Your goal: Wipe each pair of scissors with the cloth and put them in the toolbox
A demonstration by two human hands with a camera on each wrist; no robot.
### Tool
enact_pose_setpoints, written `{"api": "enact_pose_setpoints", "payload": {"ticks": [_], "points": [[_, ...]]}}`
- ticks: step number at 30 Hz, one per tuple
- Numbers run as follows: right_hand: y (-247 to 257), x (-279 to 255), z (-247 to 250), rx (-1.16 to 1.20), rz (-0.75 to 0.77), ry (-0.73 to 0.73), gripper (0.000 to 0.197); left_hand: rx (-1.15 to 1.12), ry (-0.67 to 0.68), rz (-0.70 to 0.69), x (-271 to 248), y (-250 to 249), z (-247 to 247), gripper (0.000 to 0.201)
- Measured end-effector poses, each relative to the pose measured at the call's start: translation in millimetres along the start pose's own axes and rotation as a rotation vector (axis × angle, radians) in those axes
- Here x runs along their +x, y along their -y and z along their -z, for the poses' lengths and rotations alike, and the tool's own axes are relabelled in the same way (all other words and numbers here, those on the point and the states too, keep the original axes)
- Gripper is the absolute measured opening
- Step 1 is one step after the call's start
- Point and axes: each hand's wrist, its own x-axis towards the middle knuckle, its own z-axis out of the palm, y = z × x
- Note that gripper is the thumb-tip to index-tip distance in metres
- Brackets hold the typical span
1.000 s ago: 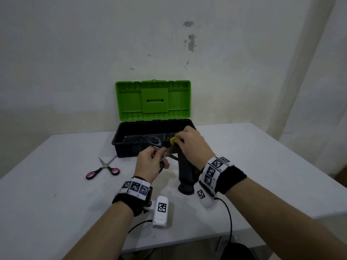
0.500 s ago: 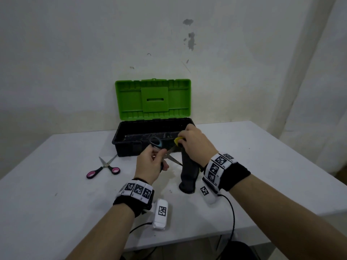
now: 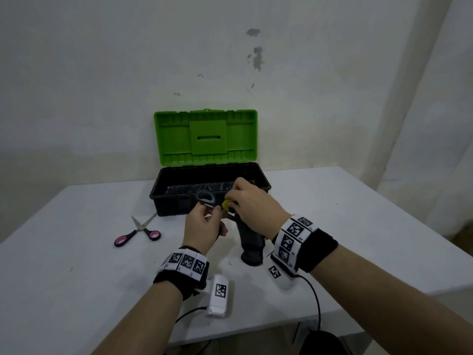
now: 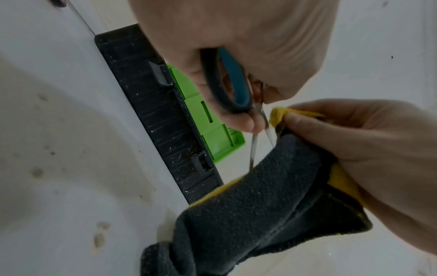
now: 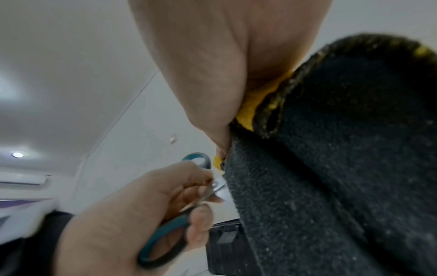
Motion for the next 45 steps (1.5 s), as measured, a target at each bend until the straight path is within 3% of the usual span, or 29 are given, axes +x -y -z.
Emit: {"api": "enact_pose_setpoints", "payload": {"ticks": [3, 6, 10, 13, 17, 20, 23, 25, 30, 32, 36, 38, 41, 43, 45], "points": [[5, 0, -5, -0.016, 0.059, 0.025, 0.012, -0.017, 0.003, -0.026, -1, -3, 0, 0.011], [-8, 6, -1, -0.031, -0.031, 0.034, 0.014, 0.061, -0.013, -0.025, -5, -4, 1, 0.015], [-24, 4, 9, 0.087, -0.136, -0.115, 0.014, -0.045, -0.058, 0.048, -3, -2, 2, 0.018], [-17, -8, 7, 0.193, -0.001, -0.196, 0.008, -0.123, -0.057, 0.084, 0, -5, 1, 0.024], [-12, -16, -6, 0.189, 0.175, -0.134, 0.007, -0.213, -0.021, 0.094, -1, -12, -5, 0.023], [-26, -11, -7, 0.189, 0.060, -0.216, 0.006, -0.278, -0.037, 0.129, -4, -19, -6, 0.026], [-42, -13, -3, 0.302, -0.129, -0.406, 0.003, -0.304, -0.050, 0.140, -4, -23, -6, 0.029], [-39, -17, 0, 0.346, -0.069, -0.486, 0.004, -0.337, -0.067, 0.158, -2, -25, -5, 0.027], [-19, -20, -2, 0.248, 0.203, -0.353, 0.015, -0.376, -0.063, 0.168, -3, -27, -10, 0.028], [-24, -15, -1, 0.243, 0.145, -0.387, 0.015, -0.359, -0.053, 0.170, -4, -27, -11, 0.028], [-33, -8, 5, 0.335, -0.108, -0.523, 0.012, -0.340, -0.052, 0.164, -4, -27, -8, 0.029], [-25, -10, 5, 0.329, -0.021, -0.511, 0.013, -0.346, -0.064, 0.168, -2, -26, -6, 0.026], [-8, -17, -2, 0.265, 0.135, -0.366, 0.015, -0.360, -0.050, 0.164, -3, -26, -8, 0.021], [-9, -14, -4, 0.235, 0.108, -0.350, 0.015, -0.345, -0.027, 0.153, -5, -25, -9, 0.021], [-19, -8, -1, 0.277, -0.023, -0.394, 0.015, -0.305, -0.019, 0.156, -7, -21, -8, 0.024]]}}
